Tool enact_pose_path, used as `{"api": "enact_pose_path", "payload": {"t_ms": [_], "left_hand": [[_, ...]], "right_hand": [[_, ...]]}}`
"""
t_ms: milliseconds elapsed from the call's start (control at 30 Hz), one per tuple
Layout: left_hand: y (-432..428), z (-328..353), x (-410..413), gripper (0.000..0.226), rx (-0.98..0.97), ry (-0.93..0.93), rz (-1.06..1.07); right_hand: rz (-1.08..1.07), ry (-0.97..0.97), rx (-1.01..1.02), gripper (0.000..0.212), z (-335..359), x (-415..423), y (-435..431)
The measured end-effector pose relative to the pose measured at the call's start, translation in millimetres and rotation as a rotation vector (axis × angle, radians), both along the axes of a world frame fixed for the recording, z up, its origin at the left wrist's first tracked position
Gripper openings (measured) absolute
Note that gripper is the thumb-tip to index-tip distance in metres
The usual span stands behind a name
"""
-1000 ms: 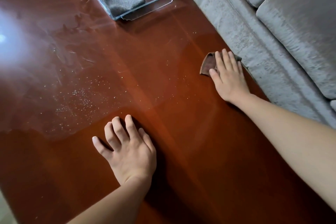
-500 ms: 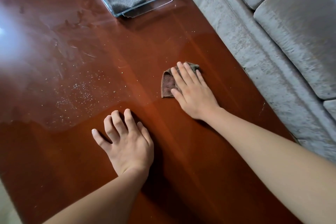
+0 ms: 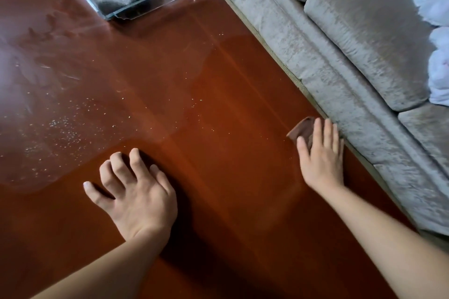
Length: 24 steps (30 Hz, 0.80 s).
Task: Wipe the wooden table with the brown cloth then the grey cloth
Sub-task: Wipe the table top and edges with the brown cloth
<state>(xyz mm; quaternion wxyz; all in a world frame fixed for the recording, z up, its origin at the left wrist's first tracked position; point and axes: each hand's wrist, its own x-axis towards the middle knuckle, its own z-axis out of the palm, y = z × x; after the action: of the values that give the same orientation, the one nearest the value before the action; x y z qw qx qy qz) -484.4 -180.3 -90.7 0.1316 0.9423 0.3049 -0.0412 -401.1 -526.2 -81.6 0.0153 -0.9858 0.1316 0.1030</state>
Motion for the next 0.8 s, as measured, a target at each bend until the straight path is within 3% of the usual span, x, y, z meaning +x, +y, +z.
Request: {"api": "enact_pose_path", "payload": {"t_ms": [100, 200, 333, 533, 633, 800], "left_hand": [[-0.9, -0.6, -0.1, 0.048, 0.001, -0.001, -0.005], [-1.8, -1.1, 0.2, 0.048, 0.01, -0.008, 0.002], [-0.3, -1.7, -0.2, 0.052, 0.014, -0.023, 0.001], [-0.6, -2.2, -0.4, 0.051, 0.009, -0.023, -0.003], [-0.5, -3.4, -0.7, 0.047, 0.007, -0.018, 0.002], [-1.1, -1.6, -0.4, 0.05, 0.01, -0.005, 0.0]], "right_hand": [[-0.186, -0.027, 0.032, 0.082, 0.9, 48.0, -7.9], [-0.173, -0.004, 0.051, 0.072, 2.4, 85.8, 14.5], [0.031, -0.033, 0.024, 0.074, -1.4, 121.2, 90.7], [0.589, -0.031, 0.097, 0.069, -1.9, 106.6, 204.0], [0.588, -0.001, 0.14, 0.065, 3.1, 88.5, 177.4], [0.328, 0.044, 0.2, 0.058, 16.8, 57.5, 63.1]]}}
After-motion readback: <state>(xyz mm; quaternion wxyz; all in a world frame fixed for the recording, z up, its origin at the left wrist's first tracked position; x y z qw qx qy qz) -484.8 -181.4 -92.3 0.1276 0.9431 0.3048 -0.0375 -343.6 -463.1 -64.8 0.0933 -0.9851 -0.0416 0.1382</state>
